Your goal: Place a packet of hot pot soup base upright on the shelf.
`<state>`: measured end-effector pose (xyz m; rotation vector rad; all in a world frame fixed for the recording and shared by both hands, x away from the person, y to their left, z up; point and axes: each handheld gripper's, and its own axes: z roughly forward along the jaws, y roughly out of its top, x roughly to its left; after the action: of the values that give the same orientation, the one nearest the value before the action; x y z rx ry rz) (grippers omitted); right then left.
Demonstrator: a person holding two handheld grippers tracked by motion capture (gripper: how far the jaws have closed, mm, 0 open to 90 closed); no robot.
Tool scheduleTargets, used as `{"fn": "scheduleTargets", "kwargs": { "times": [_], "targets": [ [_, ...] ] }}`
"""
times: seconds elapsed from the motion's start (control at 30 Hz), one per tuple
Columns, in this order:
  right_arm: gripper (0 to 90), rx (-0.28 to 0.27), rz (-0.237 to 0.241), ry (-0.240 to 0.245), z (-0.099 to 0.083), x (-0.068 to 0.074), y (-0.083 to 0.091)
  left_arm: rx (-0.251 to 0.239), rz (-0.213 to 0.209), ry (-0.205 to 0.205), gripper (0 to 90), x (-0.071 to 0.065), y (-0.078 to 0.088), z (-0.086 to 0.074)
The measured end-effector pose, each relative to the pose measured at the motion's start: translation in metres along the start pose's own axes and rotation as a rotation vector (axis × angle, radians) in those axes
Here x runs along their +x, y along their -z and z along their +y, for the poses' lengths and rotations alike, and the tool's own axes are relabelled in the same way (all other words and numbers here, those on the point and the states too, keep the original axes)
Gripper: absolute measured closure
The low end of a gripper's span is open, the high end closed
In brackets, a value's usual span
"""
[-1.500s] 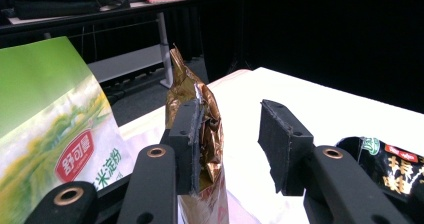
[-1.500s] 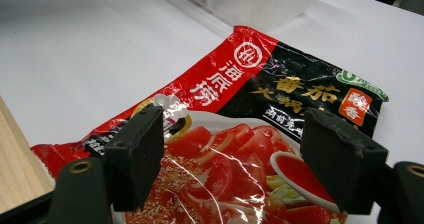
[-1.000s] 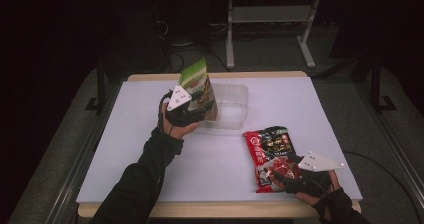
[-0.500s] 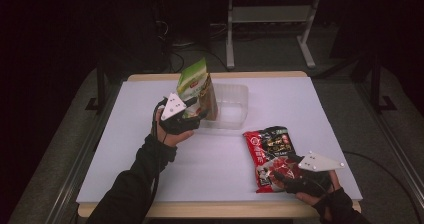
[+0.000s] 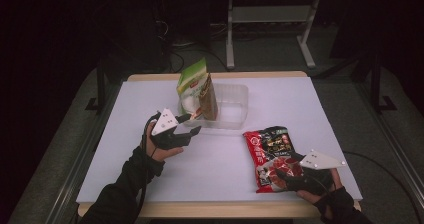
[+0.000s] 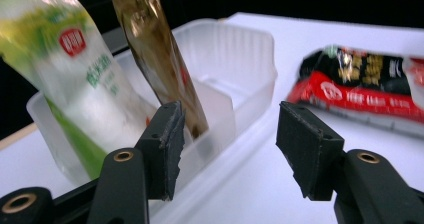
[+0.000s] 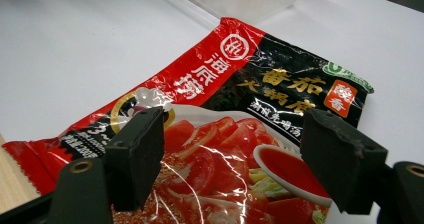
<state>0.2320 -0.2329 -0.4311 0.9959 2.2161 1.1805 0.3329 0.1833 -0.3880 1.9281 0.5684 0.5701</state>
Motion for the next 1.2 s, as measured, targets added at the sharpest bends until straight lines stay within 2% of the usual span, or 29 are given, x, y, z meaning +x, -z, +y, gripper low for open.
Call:
{"fn": "scheduleTargets", "kwargs": {
  "times": [0.17, 0.23, 0.3, 0.4, 0.53, 0.63, 0.73, 0.83, 0.9, 1.03, 1.2],
  "targets": [
    [24.8, 0.003, -0.013, -0.006, -0.001, -0.003, 0.000, 0.041, -0.016, -0.002, 33.8, -0.006, 0.007, -0.012],
    [24.4, 0.003, -0.019, -0.016, -0.002, -0.006, 0.000, 0.058, -0.041, -0.001, 29.1, -0.009, 0.010, -0.017],
    [23.6, 0.021, -0.031, -0.032, -0.004, -0.010, -0.001, 0.071, -0.039, 0.002, 27.0, -0.012, 0.013, -0.022],
    [23.2, 0.044, -0.054, -0.051, -0.007, -0.016, -0.003, 0.105, -0.061, 0.035, 26.3, -0.015, 0.019, -0.032],
    [21.7, 0.058, -0.072, -0.090, -0.010, -0.025, -0.004, 0.141, -0.046, 0.067, 25.3, -0.017, 0.028, -0.046],
    [19.7, 0.080, -0.055, -0.136, -0.012, -0.031, -0.007, 0.166, -0.053, 0.065, 26.3, -0.021, 0.033, -0.055],
    [17.4, 0.098, -0.027, -0.183, -0.015, -0.037, -0.011, 0.186, -0.079, 0.094, 29.4, -0.023, 0.036, -0.063],
    [15.2, 0.117, 0.020, -0.243, -0.017, -0.043, -0.015, 0.202, -0.099, 0.109, 28.3, -0.023, 0.034, -0.066],
    [14.9, 0.138, 0.074, -0.286, -0.018, -0.047, -0.018, 0.197, -0.126, 0.123, 27.2, -0.023, 0.032, -0.065],
    [12.4, 0.164, 0.148, -0.300, -0.017, -0.047, -0.026, 0.200, -0.162, 0.123, 26.8, -0.025, 0.028, -0.064],
    [10.9, 0.196, 0.151, -0.281, -0.011, -0.040, -0.030, 0.219, -0.215, 0.137, 25.0, -0.028, 0.019, -0.062]
  ]
}}
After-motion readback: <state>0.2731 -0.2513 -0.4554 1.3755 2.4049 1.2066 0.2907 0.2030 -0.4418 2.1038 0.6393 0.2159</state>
